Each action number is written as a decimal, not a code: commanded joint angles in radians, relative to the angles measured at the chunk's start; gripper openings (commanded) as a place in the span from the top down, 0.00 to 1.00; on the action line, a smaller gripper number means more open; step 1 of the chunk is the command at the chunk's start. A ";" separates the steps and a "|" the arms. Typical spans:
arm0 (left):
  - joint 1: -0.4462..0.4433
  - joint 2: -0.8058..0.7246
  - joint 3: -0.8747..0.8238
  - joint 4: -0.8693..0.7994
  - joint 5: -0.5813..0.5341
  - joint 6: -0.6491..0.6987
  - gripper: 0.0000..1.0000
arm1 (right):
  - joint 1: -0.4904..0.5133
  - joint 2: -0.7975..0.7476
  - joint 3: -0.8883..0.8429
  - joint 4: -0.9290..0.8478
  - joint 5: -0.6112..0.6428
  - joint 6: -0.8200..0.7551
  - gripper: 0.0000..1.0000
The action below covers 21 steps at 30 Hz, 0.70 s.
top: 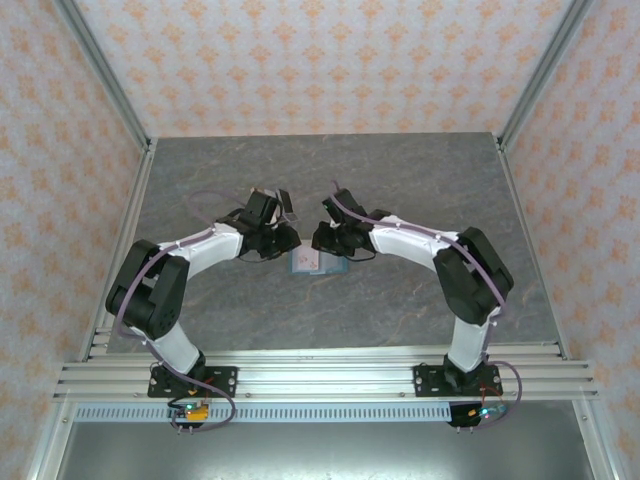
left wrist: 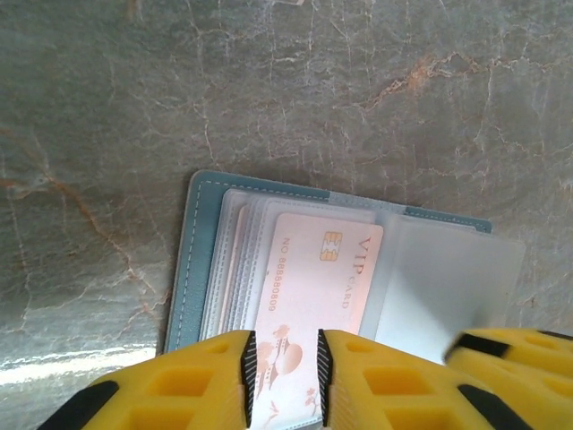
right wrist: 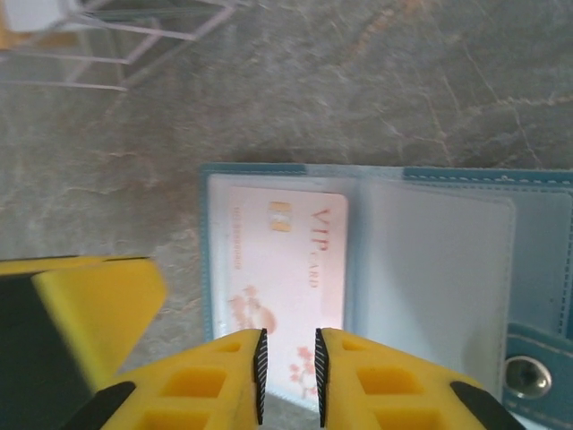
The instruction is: Take the credit cards out of the card holder
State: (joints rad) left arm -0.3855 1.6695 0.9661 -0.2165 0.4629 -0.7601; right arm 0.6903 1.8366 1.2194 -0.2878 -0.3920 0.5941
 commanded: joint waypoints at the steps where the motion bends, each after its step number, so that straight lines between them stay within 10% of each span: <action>1: -0.019 0.016 0.004 0.004 -0.003 -0.005 0.75 | -0.011 0.018 0.011 -0.003 -0.013 0.029 0.77; 21: -0.030 0.101 0.043 -0.037 -0.056 -0.010 0.85 | -0.040 0.102 -0.015 0.061 -0.089 0.062 0.81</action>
State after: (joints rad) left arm -0.4126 1.7573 0.9813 -0.2211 0.4427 -0.7620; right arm 0.6590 1.9133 1.2152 -0.2447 -0.4728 0.6437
